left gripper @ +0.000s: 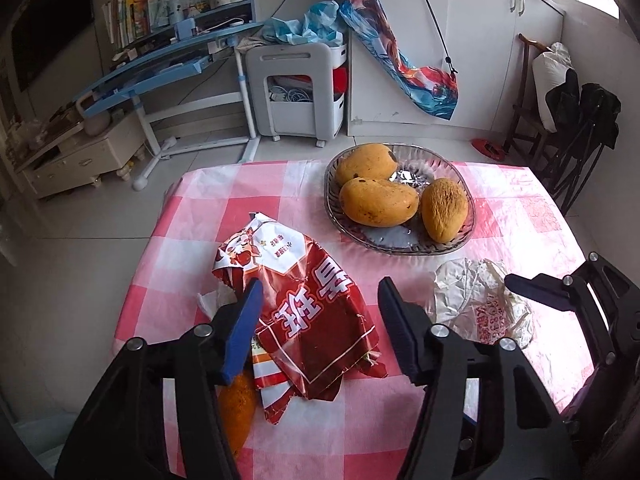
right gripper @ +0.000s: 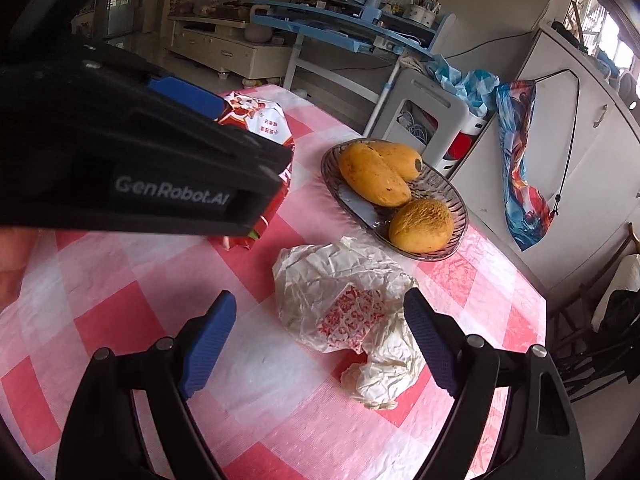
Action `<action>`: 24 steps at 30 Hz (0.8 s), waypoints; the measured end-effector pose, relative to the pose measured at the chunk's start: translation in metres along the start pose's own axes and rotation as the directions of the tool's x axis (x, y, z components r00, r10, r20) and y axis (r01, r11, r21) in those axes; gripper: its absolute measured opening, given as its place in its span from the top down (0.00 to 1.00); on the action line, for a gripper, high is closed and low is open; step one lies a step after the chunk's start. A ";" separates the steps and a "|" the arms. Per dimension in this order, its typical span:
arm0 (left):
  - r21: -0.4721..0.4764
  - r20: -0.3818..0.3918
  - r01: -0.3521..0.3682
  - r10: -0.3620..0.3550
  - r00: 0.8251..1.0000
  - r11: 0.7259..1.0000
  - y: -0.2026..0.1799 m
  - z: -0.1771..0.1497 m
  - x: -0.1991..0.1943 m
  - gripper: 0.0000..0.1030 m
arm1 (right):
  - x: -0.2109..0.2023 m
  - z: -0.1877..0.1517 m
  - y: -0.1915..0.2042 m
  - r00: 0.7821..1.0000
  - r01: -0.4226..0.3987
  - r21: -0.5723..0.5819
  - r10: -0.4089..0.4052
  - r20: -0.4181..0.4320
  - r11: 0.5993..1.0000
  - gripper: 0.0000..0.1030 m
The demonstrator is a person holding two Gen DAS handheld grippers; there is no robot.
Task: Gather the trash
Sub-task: 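Close the left tool on the red chip bag while the right tool grasps the crumpled white paper, then lift the chip bag and the paper off the table with both tools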
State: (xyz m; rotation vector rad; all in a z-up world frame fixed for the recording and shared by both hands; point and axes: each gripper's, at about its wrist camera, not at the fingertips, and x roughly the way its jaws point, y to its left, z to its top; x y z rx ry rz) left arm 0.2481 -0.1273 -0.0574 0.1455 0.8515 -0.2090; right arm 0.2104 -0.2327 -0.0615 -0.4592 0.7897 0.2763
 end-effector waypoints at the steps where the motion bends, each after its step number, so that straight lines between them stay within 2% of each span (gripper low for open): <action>1: 0.001 -0.004 0.011 -0.011 1.000 1.000 0.000 0.001 0.002 0.64 | 0.001 -0.001 -0.002 1.000 -0.008 0.005 0.008 -0.004 1.000 0.21; 2: 0.003 -0.011 0.022 -0.022 1.000 1.000 -0.001 0.002 0.004 0.70 | 0.003 -0.002 -0.003 1.000 -0.017 0.011 0.017 -0.011 1.000 0.21; 3: 0.002 -0.014 0.029 -0.029 0.999 1.000 -0.001 0.002 0.005 0.85 | 0.004 -0.003 -0.004 1.000 -0.023 0.015 0.024 -0.016 1.000 0.21; 4: 0.003 -0.018 0.043 -0.043 0.999 0.999 -0.001 0.002 0.006 0.97 | 0.004 -0.004 -0.005 0.999 -0.031 0.019 0.032 -0.018 0.999 0.28; 5: 0.010 -0.019 0.058 -0.057 0.998 0.998 -0.003 0.001 0.006 0.99 | 0.005 -0.005 -0.007 0.999 -0.039 0.024 0.039 -0.020 0.999 0.40; 6: 0.017 -0.007 0.069 -0.069 0.998 0.997 -0.005 0.001 0.003 0.99 | 0.005 -0.006 -0.008 0.999 -0.038 0.030 0.039 -0.024 0.999 0.45; 7: 0.027 0.009 0.084 -0.084 0.996 0.996 -0.007 0.000 -0.001 0.99 | 0.004 -0.007 -0.009 0.999 -0.035 0.037 0.036 -0.024 0.999 0.56; 8: 0.038 0.016 0.098 -0.098 0.995 0.994 -0.009 0.000 -0.005 0.99 | 0.002 -0.007 -0.012 0.999 -0.042 0.055 0.043 -0.023 0.998 0.74; 12: 0.031 0.046 0.150 -0.151 0.987 0.988 -0.006 0.001 -0.022 0.99 | -0.007 -0.006 -0.021 0.998 -0.061 0.101 0.062 -0.011 0.993 0.86; 13: 0.009 0.047 0.169 -0.170 0.984 0.986 -0.001 0.001 -0.023 0.99 | -0.009 -0.006 -0.021 0.998 -0.066 0.102 0.067 -0.008 0.993 0.93; 18: -0.106 0.063 0.218 -0.212 0.975 0.970 0.032 0.006 -0.028 0.99 | -0.018 -0.004 -0.019 0.997 -0.083 0.107 0.083 0.011 0.991 0.94; 22: -0.133 0.043 0.225 -0.221 0.974 0.965 0.042 0.007 -0.023 0.99 | -0.016 -0.002 -0.017 0.995 -0.099 0.093 0.099 0.004 0.991 0.94; 24: -0.144 0.015 0.195 -0.195 0.981 0.970 0.044 0.006 -0.014 0.99 | -0.015 -0.002 -0.013 0.994 -0.105 0.084 0.105 -0.004 0.991 0.94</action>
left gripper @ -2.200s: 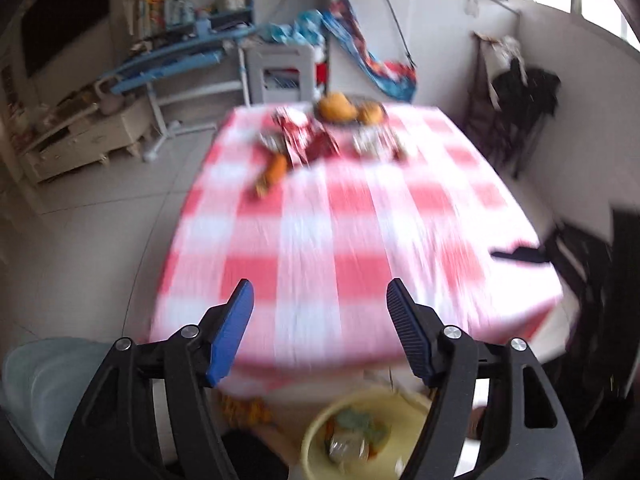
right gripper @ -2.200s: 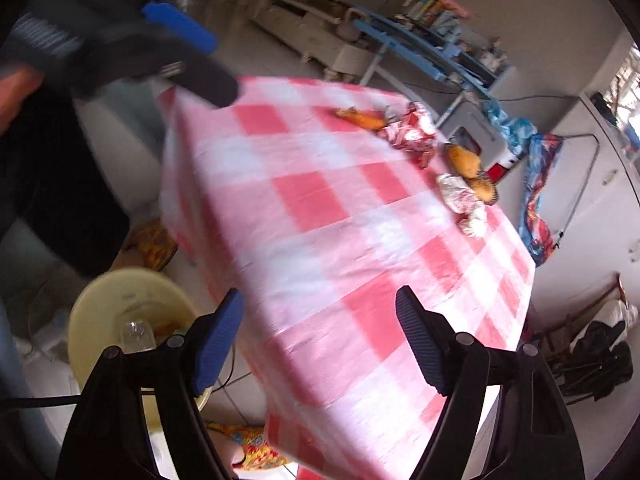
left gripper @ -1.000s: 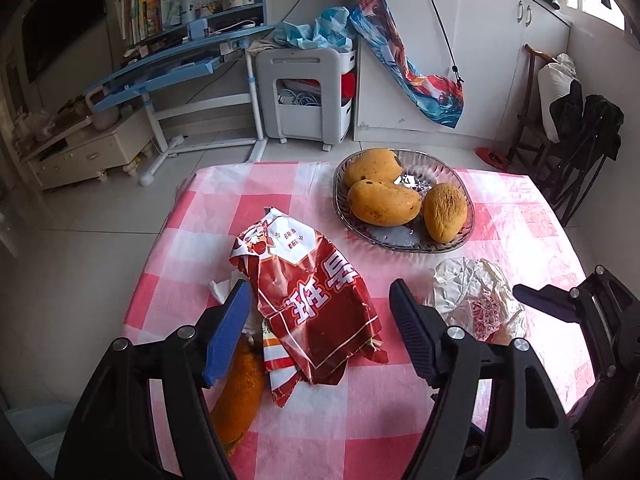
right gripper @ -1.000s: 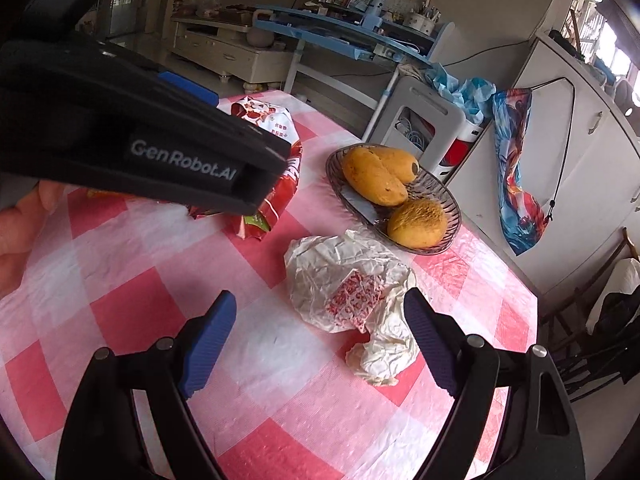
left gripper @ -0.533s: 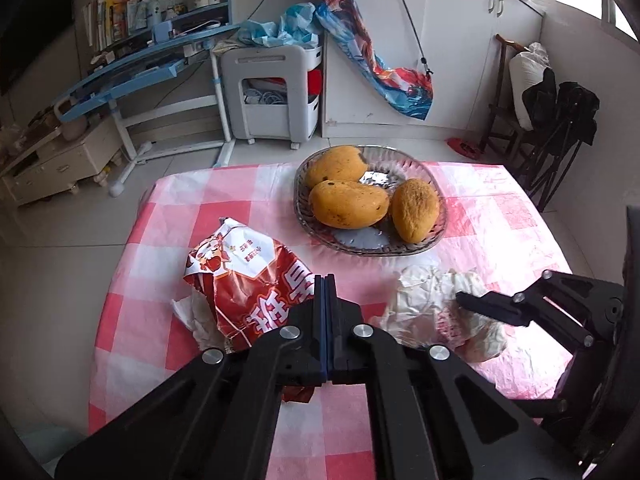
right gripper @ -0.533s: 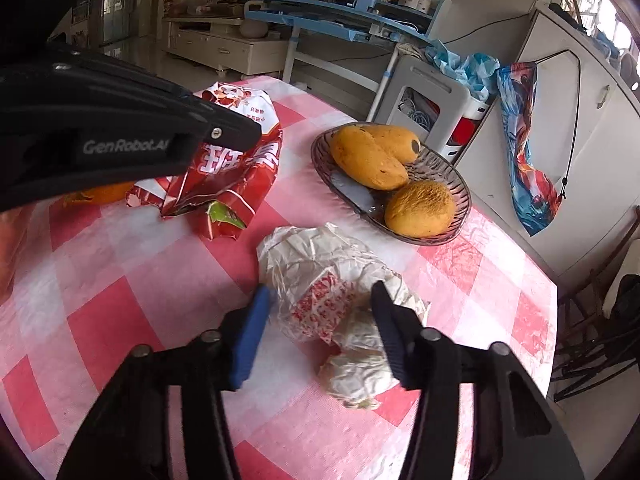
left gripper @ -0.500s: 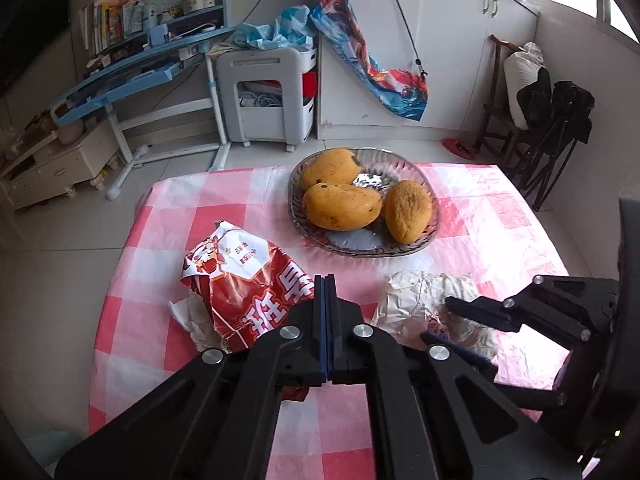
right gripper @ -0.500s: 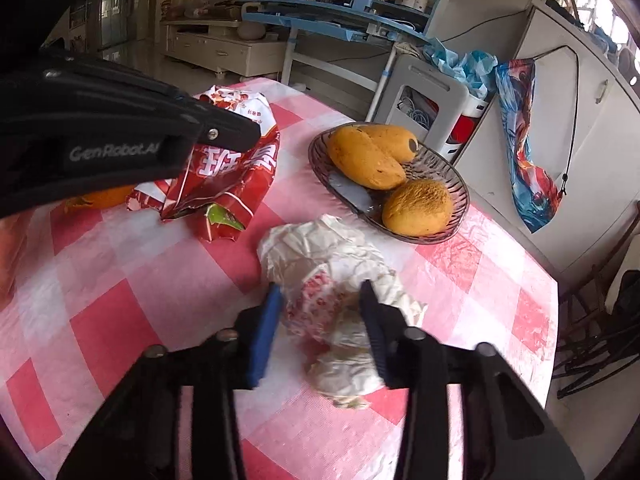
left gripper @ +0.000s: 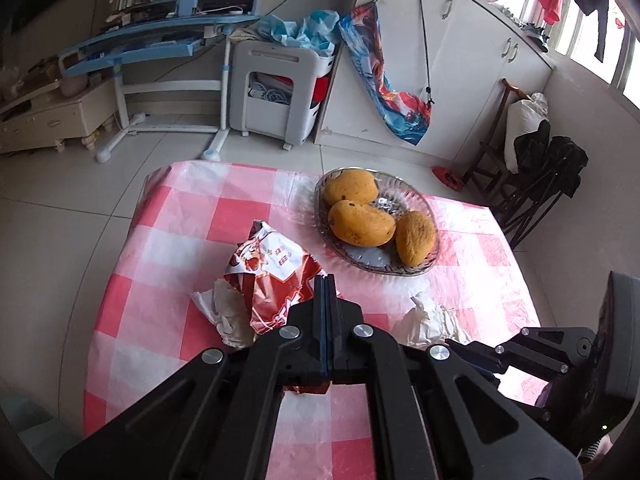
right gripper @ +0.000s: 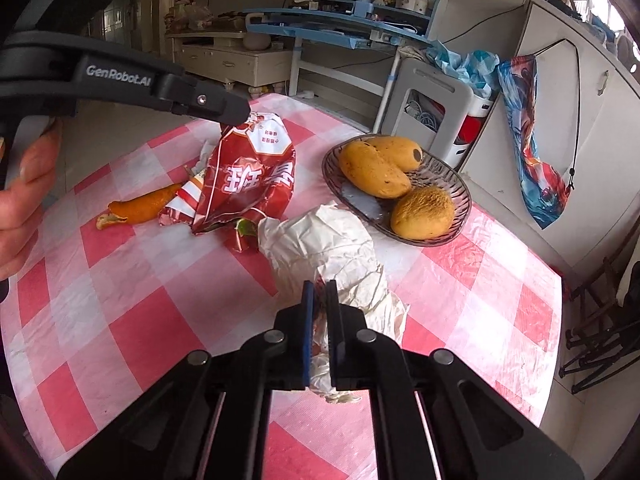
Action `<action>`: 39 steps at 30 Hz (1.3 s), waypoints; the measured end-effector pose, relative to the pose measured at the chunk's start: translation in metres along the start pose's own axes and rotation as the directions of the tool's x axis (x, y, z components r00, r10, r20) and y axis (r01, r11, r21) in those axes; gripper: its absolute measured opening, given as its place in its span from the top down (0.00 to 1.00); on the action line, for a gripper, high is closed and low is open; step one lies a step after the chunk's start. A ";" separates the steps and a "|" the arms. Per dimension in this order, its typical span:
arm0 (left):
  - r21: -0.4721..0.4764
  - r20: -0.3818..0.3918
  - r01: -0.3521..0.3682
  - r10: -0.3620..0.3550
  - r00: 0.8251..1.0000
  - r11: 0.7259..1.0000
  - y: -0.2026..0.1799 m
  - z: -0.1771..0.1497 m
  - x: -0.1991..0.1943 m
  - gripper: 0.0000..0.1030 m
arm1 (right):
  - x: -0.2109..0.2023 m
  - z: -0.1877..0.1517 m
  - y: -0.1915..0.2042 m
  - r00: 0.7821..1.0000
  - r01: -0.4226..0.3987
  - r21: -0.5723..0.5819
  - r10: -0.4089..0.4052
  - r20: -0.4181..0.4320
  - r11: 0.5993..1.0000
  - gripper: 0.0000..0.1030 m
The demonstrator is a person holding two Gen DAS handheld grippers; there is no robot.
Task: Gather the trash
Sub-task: 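Lift the chip bag and the paper off the table with both tools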
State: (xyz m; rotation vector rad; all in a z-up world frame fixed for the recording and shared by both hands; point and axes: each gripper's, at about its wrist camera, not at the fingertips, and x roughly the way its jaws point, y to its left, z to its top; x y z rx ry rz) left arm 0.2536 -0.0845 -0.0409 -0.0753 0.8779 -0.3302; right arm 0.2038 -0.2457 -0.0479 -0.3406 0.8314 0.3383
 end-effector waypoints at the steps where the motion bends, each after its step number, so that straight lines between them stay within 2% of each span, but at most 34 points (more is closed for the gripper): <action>1: 0.001 -0.016 -0.013 0.013 1.000 1.000 0.000 -0.001 0.005 0.93 | 0.001 0.000 0.002 1.000 -0.002 -0.007 0.002 -0.003 1.000 0.94; 2: 0.005 -0.029 -0.018 0.018 0.999 1.000 0.000 -0.002 0.009 0.88 | 0.001 0.000 0.003 1.000 -0.005 -0.010 0.004 -0.004 1.000 0.94; 4: 0.020 -0.033 -0.044 0.044 0.998 0.999 -0.006 -0.004 0.014 0.50 | 0.001 -0.001 0.005 1.000 -0.011 -0.015 0.011 -0.007 1.000 0.94; 9: 0.108 -0.012 -0.089 0.091 0.996 0.990 -0.034 -0.006 0.025 0.35 | 0.004 -0.002 0.008 0.999 -0.034 -0.018 0.034 -0.019 0.999 0.94; 11: 0.132 -0.011 -0.136 0.139 0.990 0.982 -0.042 -0.006 0.034 0.34 | 0.004 -0.004 0.007 0.999 -0.048 -0.012 0.047 -0.026 0.999 0.94; 14: 0.171 -0.038 -0.240 0.250 0.967 0.955 -0.045 -0.011 0.054 0.34 | 0.003 -0.010 0.005 0.998 -0.057 -0.025 0.056 -0.039 0.998 0.94; 15: 0.165 -0.056 -0.245 0.257 0.965 0.955 -0.043 -0.012 0.061 0.50 | 0.003 -0.012 0.004 0.997 -0.061 -0.026 0.060 -0.042 0.998 0.94; 16: 0.147 -0.084 -0.237 0.250 0.964 0.960 -0.040 -0.013 0.065 0.78 | 0.003 -0.013 0.003 0.997 -0.066 -0.023 0.065 -0.043 0.998 0.94; 17: 0.128 -0.089 -0.221 0.233 0.968 0.967 -0.038 -0.012 0.065 0.79 | 0.003 -0.014 0.002 0.997 -0.069 -0.023 0.068 -0.044 0.997 0.94; 19: 0.111 -0.052 -0.194 0.201 0.978 0.975 -0.036 -0.009 0.054 0.90 | 0.002 -0.015 0.000 0.997 -0.071 -0.024 0.070 -0.043 0.997 0.94; 23: 0.051 0.022 -0.081 0.080 0.997 0.995 -0.028 0.002 0.017 0.91 | -0.002 -0.013 0.003 0.997 -0.068 -0.034 0.067 -0.034 0.997 0.94; 25: 0.028 0.056 -0.020 0.018 0.998 0.999 -0.023 0.003 -0.001 0.91 | -0.008 -0.012 0.006 0.998 -0.062 -0.039 0.062 -0.019 0.997 0.94; 29: -0.021 0.071 0.069 -0.067 0.995 0.997 -0.013 -0.003 -0.025 0.91 | -0.023 -0.013 0.015 0.998 -0.058 -0.046 0.059 0.010 0.997 0.94; 35: 0.003 0.119 0.128 -0.127 0.985 0.992 -0.015 -0.023 -0.069 0.91 | -0.050 -0.023 0.039 0.998 -0.057 -0.084 0.060 0.032 0.995 0.94; 39: 0.055 0.137 0.122 -0.129 0.982 0.991 -0.023 -0.047 -0.102 0.91 | -0.076 -0.036 0.058 0.995 -0.075 -0.128 0.083 0.054 0.989 0.94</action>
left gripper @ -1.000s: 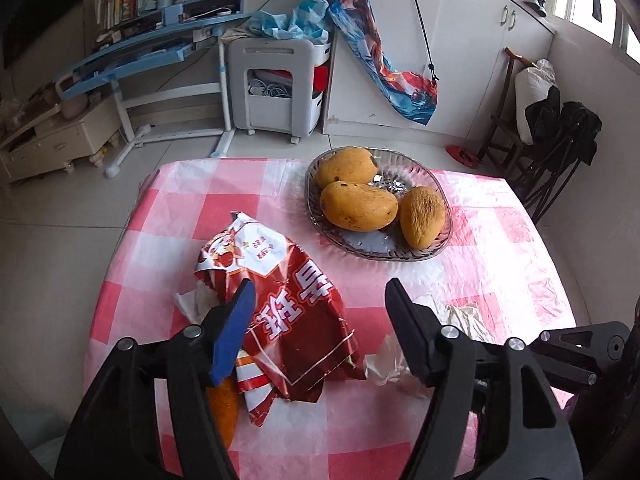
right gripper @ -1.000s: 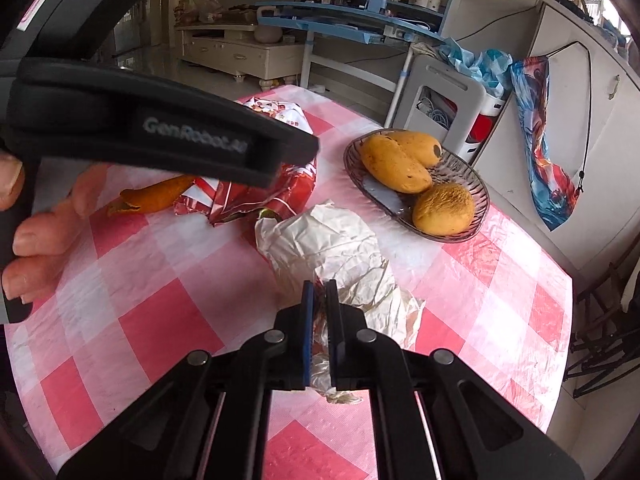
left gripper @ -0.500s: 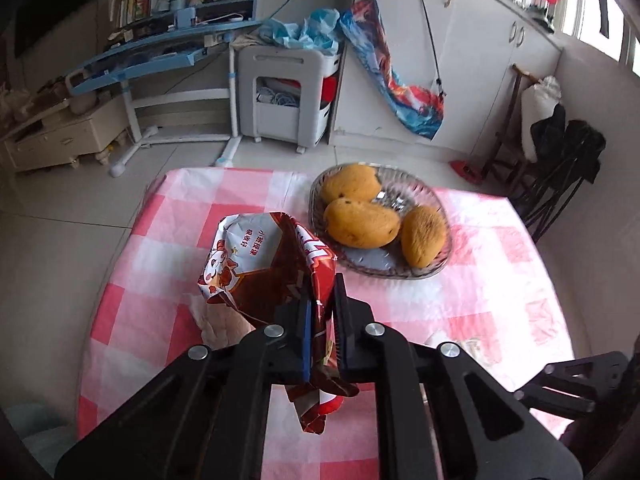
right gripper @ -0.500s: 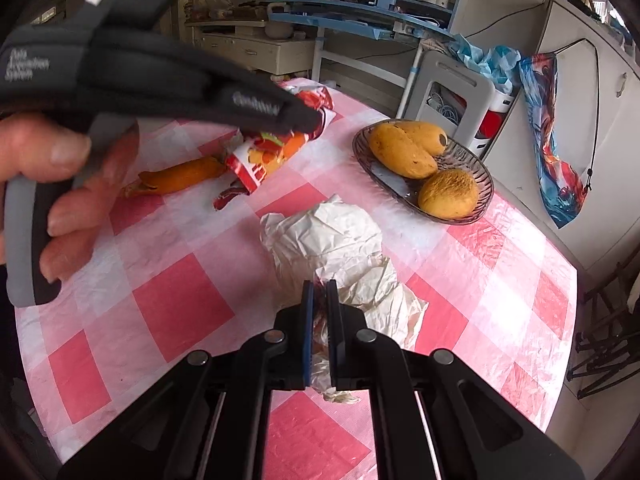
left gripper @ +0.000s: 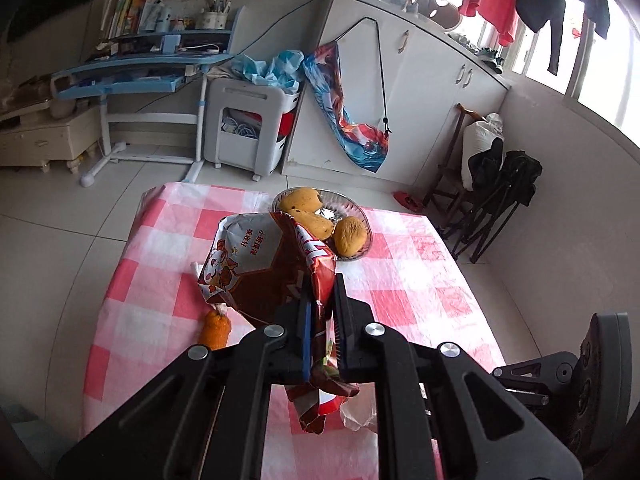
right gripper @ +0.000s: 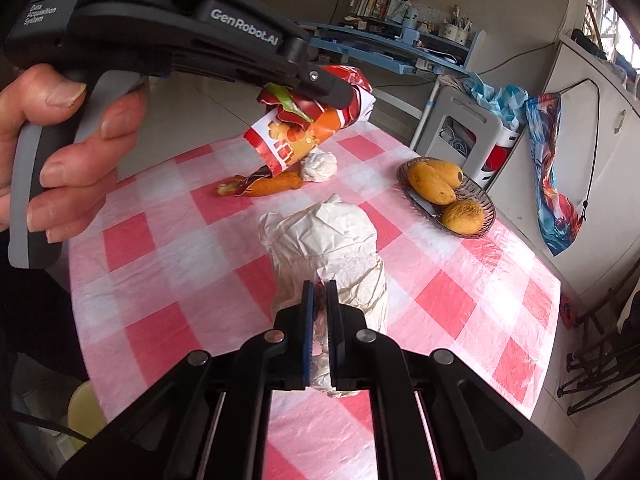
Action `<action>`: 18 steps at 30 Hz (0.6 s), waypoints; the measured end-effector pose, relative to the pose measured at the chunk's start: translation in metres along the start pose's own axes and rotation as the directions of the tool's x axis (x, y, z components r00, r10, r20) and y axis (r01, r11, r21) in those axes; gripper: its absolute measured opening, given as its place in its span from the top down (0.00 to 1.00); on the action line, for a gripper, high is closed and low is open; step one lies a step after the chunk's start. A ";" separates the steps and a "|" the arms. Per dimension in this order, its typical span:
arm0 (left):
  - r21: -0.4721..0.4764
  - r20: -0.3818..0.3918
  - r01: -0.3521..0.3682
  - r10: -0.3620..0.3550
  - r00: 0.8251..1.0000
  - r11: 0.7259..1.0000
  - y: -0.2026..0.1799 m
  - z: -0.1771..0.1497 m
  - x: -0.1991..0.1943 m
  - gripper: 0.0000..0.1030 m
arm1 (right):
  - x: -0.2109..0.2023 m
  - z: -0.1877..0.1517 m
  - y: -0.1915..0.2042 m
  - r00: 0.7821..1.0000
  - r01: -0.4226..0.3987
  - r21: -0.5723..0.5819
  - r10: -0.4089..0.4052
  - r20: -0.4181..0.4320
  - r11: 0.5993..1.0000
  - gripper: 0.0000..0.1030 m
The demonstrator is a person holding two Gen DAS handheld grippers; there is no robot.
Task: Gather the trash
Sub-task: 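Lift the chip bag and the paper off the table with both tools, then carry the chip bag and paper over the yellow bucket with both tools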
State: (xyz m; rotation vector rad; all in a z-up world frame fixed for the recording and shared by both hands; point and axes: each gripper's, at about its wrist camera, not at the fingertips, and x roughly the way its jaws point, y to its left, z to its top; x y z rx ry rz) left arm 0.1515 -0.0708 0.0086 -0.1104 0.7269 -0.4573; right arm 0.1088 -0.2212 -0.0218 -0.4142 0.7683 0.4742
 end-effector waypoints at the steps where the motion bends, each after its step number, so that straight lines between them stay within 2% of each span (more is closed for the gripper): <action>1: 0.017 -0.003 -0.006 0.006 1.000 1.000 -0.003 -0.008 -0.008 0.91 | -0.007 -0.002 0.006 1.000 -0.012 -0.014 0.012 0.008 1.000 0.94; 4: 0.063 -0.010 -0.029 0.030 1.000 0.998 -0.010 -0.028 -0.030 0.91 | -0.023 -0.011 0.028 0.998 -0.053 -0.053 0.054 0.020 0.997 0.94; 10: 0.047 -0.042 -0.053 0.055 0.998 0.997 -0.003 -0.070 -0.066 0.91 | -0.046 -0.031 0.075 0.983 -0.183 -0.099 0.185 0.014 0.978 0.94; 18: 0.051 -0.059 -0.059 0.062 0.996 0.997 -0.006 -0.106 -0.101 0.91 | -0.056 -0.060 0.140 0.950 -0.312 -0.183 0.305 -0.065 0.932 0.94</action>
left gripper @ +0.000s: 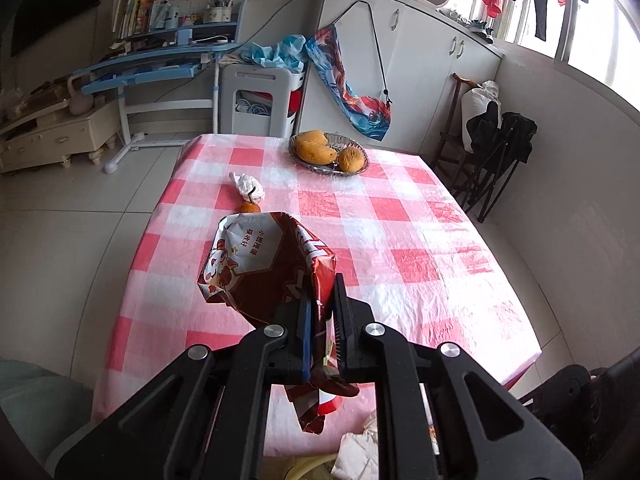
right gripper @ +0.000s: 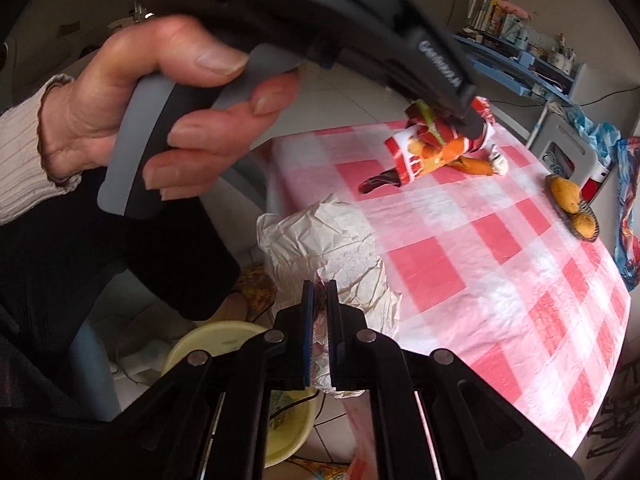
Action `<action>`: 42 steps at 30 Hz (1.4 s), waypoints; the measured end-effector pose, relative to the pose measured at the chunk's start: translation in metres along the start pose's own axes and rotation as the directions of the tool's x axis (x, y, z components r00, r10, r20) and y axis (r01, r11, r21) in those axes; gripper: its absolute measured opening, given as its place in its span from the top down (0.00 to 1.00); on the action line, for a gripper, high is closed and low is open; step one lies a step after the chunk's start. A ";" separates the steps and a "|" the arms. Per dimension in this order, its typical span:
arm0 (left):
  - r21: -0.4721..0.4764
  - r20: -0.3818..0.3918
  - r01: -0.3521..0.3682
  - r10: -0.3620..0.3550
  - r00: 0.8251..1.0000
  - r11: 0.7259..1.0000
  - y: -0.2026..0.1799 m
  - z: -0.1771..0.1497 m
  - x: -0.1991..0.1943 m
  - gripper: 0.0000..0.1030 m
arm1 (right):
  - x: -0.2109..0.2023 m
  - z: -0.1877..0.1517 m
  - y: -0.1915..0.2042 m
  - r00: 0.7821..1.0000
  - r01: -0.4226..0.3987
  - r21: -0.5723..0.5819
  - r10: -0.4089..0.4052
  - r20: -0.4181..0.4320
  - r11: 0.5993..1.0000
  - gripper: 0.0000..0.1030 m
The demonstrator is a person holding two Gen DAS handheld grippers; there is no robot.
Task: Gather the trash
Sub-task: 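Carry the chip bag and paper over the yellow bucket with both tools, then open both tools over the yellow bucket to drop the bag and paper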
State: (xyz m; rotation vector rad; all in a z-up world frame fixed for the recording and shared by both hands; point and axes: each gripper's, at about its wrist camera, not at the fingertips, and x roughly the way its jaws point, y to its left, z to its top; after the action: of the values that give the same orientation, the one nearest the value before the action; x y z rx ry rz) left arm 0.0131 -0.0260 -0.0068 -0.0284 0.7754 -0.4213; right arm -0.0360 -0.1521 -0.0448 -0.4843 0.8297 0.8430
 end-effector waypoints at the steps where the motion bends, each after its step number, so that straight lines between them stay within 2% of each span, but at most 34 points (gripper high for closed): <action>1: 0.003 -0.004 -0.003 0.003 1.000 1.000 -0.001 -0.004 -0.003 0.91 | 0.003 -0.002 0.006 1.000 -0.013 -0.010 0.013 -0.014 1.000 0.94; 7: 0.009 -0.028 -0.015 0.015 0.999 1.000 -0.002 -0.029 -0.020 0.91 | 0.026 -0.024 0.051 0.987 -0.085 -0.088 0.071 -0.143 0.993 0.94; 10: 0.019 -0.045 -0.020 0.021 0.999 1.000 -0.006 -0.040 -0.026 0.91 | 0.044 -0.040 0.073 0.969 -0.096 -0.165 0.054 -0.242 0.982 0.93; 12: 0.026 -0.059 -0.023 0.024 0.998 0.999 -0.009 -0.050 -0.030 0.91 | 0.057 -0.051 0.084 0.948 -0.104 -0.210 0.034 -0.315 0.972 0.92; 13: 0.026 -0.069 -0.021 0.023 0.997 0.999 -0.010 -0.056 -0.033 0.91 | 0.062 -0.057 0.089 0.939 -0.103 -0.234 0.016 -0.344 0.967 0.86; 14: 0.026 -0.081 -0.021 0.023 0.996 0.999 -0.011 -0.061 -0.034 0.91 | 0.065 -0.062 0.093 0.930 -0.106 -0.252 0.006 -0.368 0.962 0.75; 15: 0.025 -0.090 -0.021 0.023 0.996 0.999 -0.011 -0.065 -0.035 0.91 | 0.067 -0.065 0.095 0.924 -0.109 -0.260 0.002 -0.383 0.959 0.67; 16: 0.023 -0.103 -0.022 0.024 0.994 1.000 -0.011 -0.071 -0.036 0.91 | 0.066 -0.067 0.097 0.924 -0.103 -0.273 -0.010 -0.382 0.957 0.57; 17: 0.022 -0.113 -0.021 0.023 0.993 1.000 -0.011 -0.077 -0.037 0.91 | 0.065 -0.067 0.098 0.927 -0.094 -0.281 -0.020 -0.375 0.955 0.55; 22: 0.005 -0.178 -0.019 0.020 0.984 1.000 -0.013 -0.103 -0.042 0.90 | 0.041 -0.058 0.081 0.955 -0.008 -0.222 -0.058 -0.290 0.975 0.52; 24: 0.000 -0.207 -0.021 0.020 0.978 1.000 -0.016 -0.114 -0.043 0.89 | 0.033 -0.057 0.076 0.962 0.057 -0.209 -0.110 -0.252 0.976 0.47; 27: -0.004 -0.267 -0.013 0.012 0.964 1.000 -0.023 -0.134 -0.045 0.89 | 0.022 -0.056 0.063 0.963 0.144 -0.169 -0.178 -0.204 0.975 0.45; 30: 0.014 -0.370 0.014 -0.008 0.929 1.000 -0.034 -0.161 -0.041 0.88 | 0.007 -0.054 0.046 0.958 0.221 -0.122 -0.239 -0.161 0.968 0.42; 32: 0.044 -0.464 0.043 -0.017 0.886 0.998 -0.044 -0.180 -0.035 0.86 | 0.004 -0.050 0.037 0.950 0.269 -0.088 -0.279 -0.138 0.959 0.38; 33: 0.067 -0.499 0.046 -0.006 0.867 0.997 -0.048 -0.187 -0.032 0.83 | 0.000 -0.049 0.031 0.947 0.290 -0.060 -0.295 -0.126 0.955 0.37; 35: 0.111 -0.531 0.059 0.009 0.847 0.992 -0.056 -0.193 -0.031 0.74 | -0.004 -0.047 0.022 0.938 0.328 -0.021 -0.328 -0.110 0.944 0.35; 37: 0.135 -0.527 0.071 0.011 0.850 0.988 -0.061 -0.190 -0.036 0.55 | -0.009 -0.046 0.017 0.934 0.346 0.008 -0.344 -0.102 0.938 0.34; 40: 0.175 -0.484 0.060 0.033 0.874 0.983 -0.061 -0.179 -0.047 0.46 | -0.010 -0.040 0.011 0.931 0.356 0.024 -0.352 -0.096 0.934 0.34; 42: 0.165 -0.452 0.049 0.032 0.892 0.985 -0.054 -0.167 -0.053 0.46 | -0.009 -0.041 0.010 0.931 0.355 0.017 -0.352 -0.098 0.935 0.34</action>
State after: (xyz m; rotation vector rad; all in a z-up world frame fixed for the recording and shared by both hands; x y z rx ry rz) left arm -0.1547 -0.0342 -0.0814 0.2382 1.1982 -0.5105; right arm -0.0655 -0.1777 -0.0628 -0.6254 0.8098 0.4749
